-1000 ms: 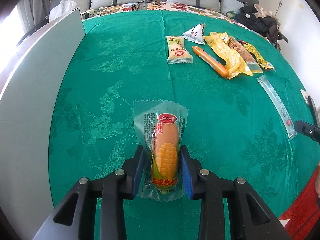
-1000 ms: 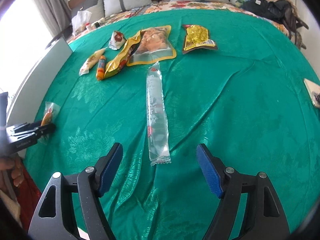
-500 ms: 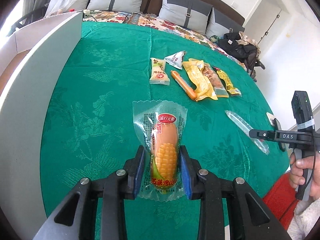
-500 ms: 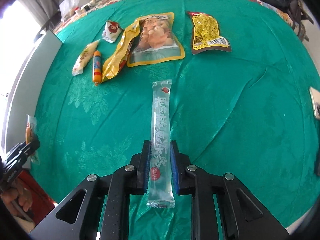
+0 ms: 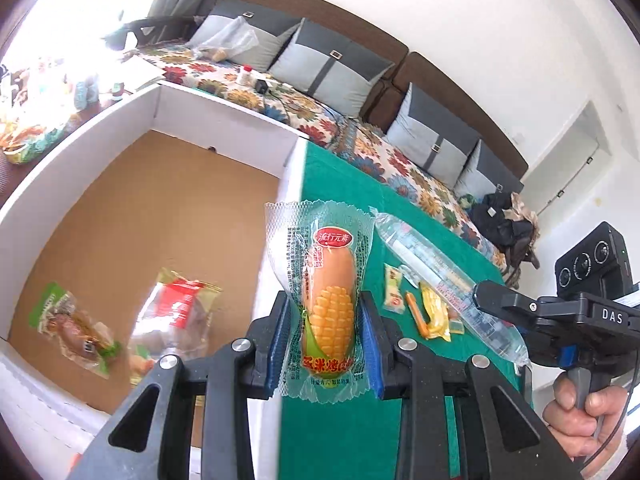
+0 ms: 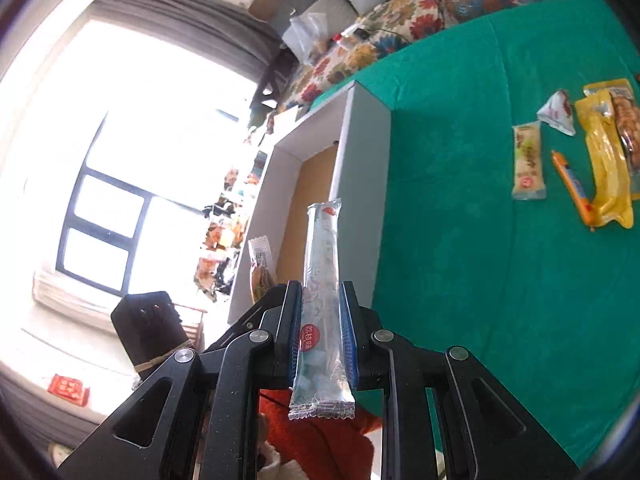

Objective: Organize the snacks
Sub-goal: 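Carry both packs into the white box and open both tools, then withdraw both tools from the box back over the green cloth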

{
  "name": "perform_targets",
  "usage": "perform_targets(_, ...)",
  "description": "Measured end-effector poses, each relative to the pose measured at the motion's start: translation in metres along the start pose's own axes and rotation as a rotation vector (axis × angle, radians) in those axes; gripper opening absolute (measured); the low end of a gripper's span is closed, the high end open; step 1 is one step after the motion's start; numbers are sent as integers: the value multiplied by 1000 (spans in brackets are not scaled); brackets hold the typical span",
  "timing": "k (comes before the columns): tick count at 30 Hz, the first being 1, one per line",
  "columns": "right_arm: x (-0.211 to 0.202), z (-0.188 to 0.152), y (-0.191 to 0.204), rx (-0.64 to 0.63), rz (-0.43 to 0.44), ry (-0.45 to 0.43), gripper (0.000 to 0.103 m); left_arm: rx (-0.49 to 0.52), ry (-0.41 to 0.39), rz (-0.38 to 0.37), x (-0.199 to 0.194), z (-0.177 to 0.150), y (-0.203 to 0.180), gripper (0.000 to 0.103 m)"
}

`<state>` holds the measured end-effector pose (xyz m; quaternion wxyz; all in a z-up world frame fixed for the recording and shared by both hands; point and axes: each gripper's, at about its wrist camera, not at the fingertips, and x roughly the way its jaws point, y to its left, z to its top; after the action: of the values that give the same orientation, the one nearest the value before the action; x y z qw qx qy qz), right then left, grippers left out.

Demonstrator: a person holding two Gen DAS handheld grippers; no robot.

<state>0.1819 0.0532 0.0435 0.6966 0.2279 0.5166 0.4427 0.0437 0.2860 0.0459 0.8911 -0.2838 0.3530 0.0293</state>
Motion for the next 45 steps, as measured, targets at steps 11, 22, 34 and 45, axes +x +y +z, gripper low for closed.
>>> perform_targets(11, 76, -27, -6, 31, 62, 48, 59, -183, -150, 368, -55, -15, 110, 79)
perform_targets(22, -136, -88, -217, -207, -899, -205, 61, 96, -63, 55, 1, -73, -55, 99)
perform_targets(34, -217, -91, -257, -29, -1064, -466, 74, 398, 241, 122, 160, -161, -158, 99)
perform_targets(45, -227, -95, -289, 86, -1048, -406, 74, 431, 157, 277, 229, -141, -134, 102)
